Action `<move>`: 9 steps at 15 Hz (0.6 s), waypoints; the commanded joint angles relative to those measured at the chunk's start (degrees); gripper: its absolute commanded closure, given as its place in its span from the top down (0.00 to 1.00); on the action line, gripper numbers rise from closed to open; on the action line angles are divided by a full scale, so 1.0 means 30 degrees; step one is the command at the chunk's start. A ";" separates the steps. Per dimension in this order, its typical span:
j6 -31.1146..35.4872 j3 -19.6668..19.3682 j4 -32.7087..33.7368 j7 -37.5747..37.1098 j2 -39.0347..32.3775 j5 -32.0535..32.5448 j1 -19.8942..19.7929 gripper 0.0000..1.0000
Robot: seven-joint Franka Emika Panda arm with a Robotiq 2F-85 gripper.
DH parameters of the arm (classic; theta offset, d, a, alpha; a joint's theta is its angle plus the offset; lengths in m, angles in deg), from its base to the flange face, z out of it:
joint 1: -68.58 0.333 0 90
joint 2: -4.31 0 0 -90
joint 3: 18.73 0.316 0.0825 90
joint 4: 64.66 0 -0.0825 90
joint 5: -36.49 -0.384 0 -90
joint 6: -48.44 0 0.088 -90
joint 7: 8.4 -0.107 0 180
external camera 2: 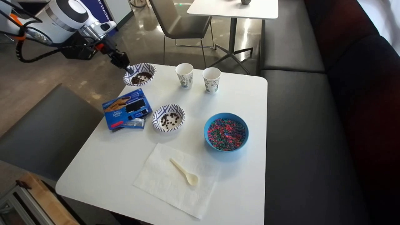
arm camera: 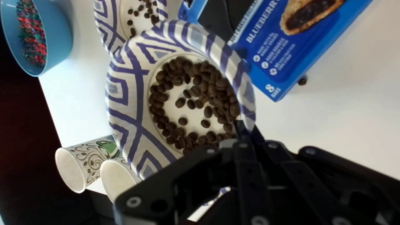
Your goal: Pour the contents from the left white bowl to the right white bowl
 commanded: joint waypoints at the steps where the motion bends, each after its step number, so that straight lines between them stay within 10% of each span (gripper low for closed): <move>1: 0.2241 -0.0401 -0.4662 0.0057 0.2648 0.1840 -0.0142 0.01; 9: 0.6886 -0.0119 -1.2034 -0.2371 0.5464 0.5376 -0.1407 0.01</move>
